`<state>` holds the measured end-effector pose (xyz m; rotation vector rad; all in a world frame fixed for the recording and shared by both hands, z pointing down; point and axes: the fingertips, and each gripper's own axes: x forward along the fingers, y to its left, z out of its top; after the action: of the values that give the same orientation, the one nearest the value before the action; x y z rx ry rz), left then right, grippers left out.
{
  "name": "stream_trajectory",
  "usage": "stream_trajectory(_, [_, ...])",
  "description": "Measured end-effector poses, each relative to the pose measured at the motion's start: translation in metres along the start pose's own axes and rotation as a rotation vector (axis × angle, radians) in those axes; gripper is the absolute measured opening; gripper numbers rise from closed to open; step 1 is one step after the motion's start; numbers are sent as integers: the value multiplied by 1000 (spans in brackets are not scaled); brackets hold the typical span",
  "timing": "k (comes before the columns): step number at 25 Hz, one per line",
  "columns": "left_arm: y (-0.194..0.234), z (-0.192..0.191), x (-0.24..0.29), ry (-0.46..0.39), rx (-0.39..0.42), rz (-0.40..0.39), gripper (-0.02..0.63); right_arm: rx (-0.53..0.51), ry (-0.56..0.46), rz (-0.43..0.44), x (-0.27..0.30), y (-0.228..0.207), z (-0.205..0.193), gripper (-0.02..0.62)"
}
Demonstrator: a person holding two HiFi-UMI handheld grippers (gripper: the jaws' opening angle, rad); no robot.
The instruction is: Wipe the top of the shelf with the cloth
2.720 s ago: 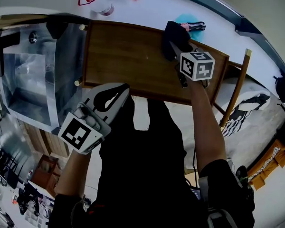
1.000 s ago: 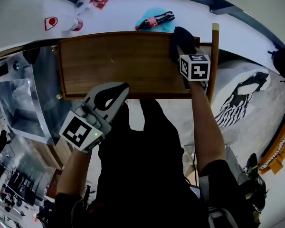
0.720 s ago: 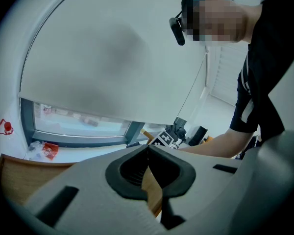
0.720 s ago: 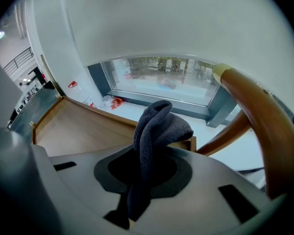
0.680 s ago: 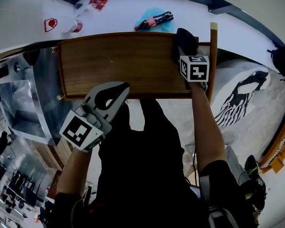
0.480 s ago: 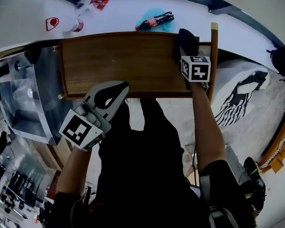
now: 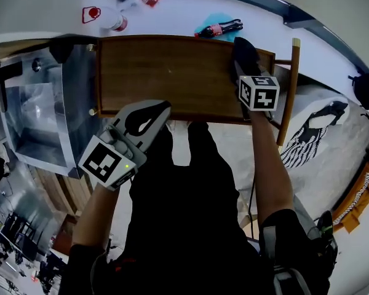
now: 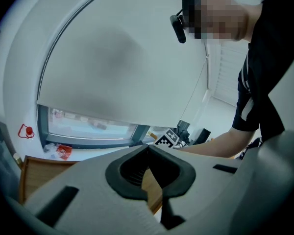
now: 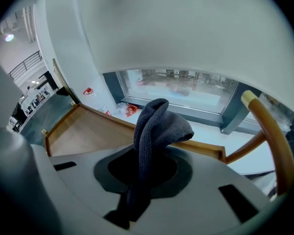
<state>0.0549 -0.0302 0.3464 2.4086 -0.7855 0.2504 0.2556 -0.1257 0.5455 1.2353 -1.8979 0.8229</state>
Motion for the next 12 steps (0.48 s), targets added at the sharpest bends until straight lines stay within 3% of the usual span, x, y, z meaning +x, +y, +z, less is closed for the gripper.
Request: stream_trajectory(12, [53, -14, -104, -48, -17, 114, 20, -98, -36, 213, 32, 180, 36, 57])
